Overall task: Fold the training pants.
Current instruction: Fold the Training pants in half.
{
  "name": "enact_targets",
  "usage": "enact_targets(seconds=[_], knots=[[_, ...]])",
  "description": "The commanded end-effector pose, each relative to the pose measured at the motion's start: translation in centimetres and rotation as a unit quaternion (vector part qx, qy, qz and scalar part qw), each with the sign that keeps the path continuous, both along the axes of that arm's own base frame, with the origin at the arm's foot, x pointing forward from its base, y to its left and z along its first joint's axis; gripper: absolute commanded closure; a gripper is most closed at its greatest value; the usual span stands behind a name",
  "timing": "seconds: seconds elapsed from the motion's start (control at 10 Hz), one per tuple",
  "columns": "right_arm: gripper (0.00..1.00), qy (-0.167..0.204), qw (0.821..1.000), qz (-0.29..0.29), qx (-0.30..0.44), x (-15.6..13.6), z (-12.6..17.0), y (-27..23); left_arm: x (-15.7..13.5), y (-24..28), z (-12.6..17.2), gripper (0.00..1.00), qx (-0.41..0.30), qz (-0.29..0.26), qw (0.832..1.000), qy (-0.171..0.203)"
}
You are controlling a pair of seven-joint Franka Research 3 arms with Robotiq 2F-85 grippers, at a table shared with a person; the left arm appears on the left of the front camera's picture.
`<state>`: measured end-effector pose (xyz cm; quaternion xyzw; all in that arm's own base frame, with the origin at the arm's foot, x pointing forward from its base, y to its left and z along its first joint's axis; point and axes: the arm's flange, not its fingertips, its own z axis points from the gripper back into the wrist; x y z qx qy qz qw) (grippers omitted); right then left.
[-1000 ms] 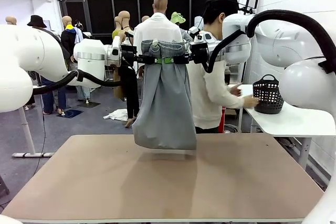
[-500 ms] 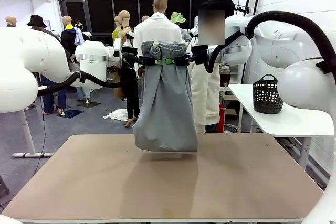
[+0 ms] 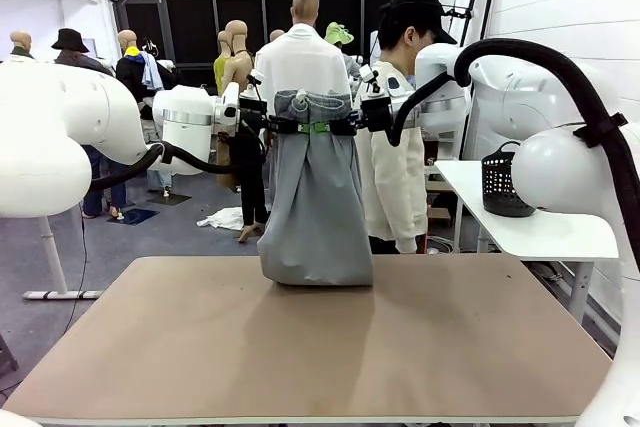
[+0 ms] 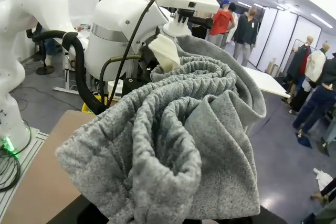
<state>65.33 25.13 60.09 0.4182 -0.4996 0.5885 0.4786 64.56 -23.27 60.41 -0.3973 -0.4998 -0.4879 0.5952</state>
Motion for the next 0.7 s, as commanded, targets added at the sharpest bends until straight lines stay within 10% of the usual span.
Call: enact_targets(seconds=[0.0,0.6], knots=[[1.00,0.021,1.000,0.012,0.004,-1.3,-1.0,0.7,-1.1,-0.4,-2.5,1.00,-0.017,-0.012,0.999,0.039],[1.00,0.208,0.978,-0.003,-0.015,-8.5,-5.8,0.1,-8.7,1.8,-6.9,1.00,-0.041,0.003,0.971,0.235]])
